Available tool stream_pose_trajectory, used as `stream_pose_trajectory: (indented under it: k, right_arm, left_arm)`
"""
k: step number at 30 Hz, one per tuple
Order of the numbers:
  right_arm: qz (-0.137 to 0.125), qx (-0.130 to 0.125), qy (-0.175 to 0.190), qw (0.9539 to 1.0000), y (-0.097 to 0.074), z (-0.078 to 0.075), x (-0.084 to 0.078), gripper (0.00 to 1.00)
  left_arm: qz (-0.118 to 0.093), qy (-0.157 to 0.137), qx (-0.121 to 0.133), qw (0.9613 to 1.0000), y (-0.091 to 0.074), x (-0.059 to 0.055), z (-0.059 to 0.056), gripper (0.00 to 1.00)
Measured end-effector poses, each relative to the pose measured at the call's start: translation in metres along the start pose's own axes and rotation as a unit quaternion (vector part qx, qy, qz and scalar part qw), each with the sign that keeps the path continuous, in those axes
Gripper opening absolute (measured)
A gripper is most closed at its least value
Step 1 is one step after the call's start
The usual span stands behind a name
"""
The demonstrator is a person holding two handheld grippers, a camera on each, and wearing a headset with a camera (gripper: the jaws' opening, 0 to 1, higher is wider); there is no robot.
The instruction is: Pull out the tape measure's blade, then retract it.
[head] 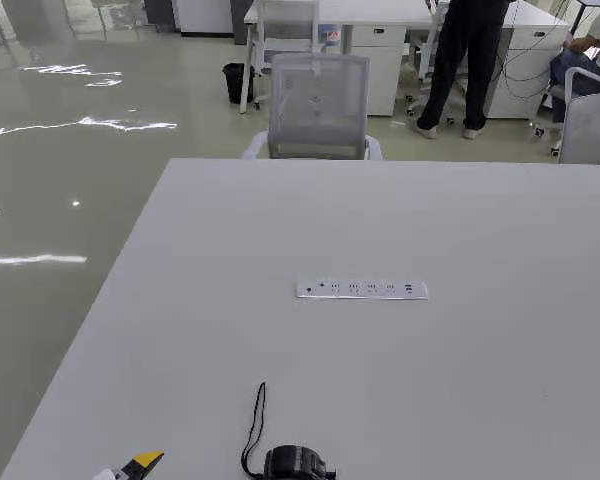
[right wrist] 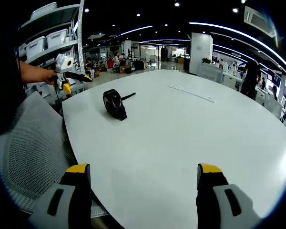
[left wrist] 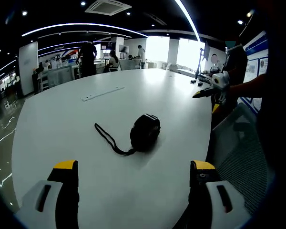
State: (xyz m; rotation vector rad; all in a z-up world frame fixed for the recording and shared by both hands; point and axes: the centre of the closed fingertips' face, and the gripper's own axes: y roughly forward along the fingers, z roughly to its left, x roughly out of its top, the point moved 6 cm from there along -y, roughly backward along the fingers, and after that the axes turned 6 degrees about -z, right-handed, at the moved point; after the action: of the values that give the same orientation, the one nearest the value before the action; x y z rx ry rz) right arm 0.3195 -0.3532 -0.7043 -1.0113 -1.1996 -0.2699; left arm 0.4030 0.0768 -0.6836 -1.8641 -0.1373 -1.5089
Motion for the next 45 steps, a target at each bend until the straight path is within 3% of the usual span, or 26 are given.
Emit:
stream_pose_trajectory:
  k: [10, 27, 36, 45]
  right_arm:
    - [0.007, 0.034, -0.025, 0.9991, 0.02, 0.004, 0.008, 0.94]
    - [0.007, 0.074, -0.06, 0.9954, 0.051, 0.013, 0.023, 0.91]
    - [-0.005, 0.1, -0.069, 0.9925, 0.071, 0.019, 0.04, 0.87]
    - [-0.002, 0.131, -0.076, 0.9885, 0.093, 0.03, 0.049, 0.8]
  left_arm:
    - [0.017, 0.033, -0.033, 0.9988, 0.021, 0.01, -0.003, 0.92]
    - [0.052, 0.092, -0.086, 0.9907, 0.061, 0.024, -0.008, 0.91]
    - [0.068, 0.121, -0.12, 0.983, 0.083, 0.037, -0.013, 0.86]
    - [0.09, 0.139, -0.144, 0.9757, 0.104, 0.038, -0.017, 0.82]
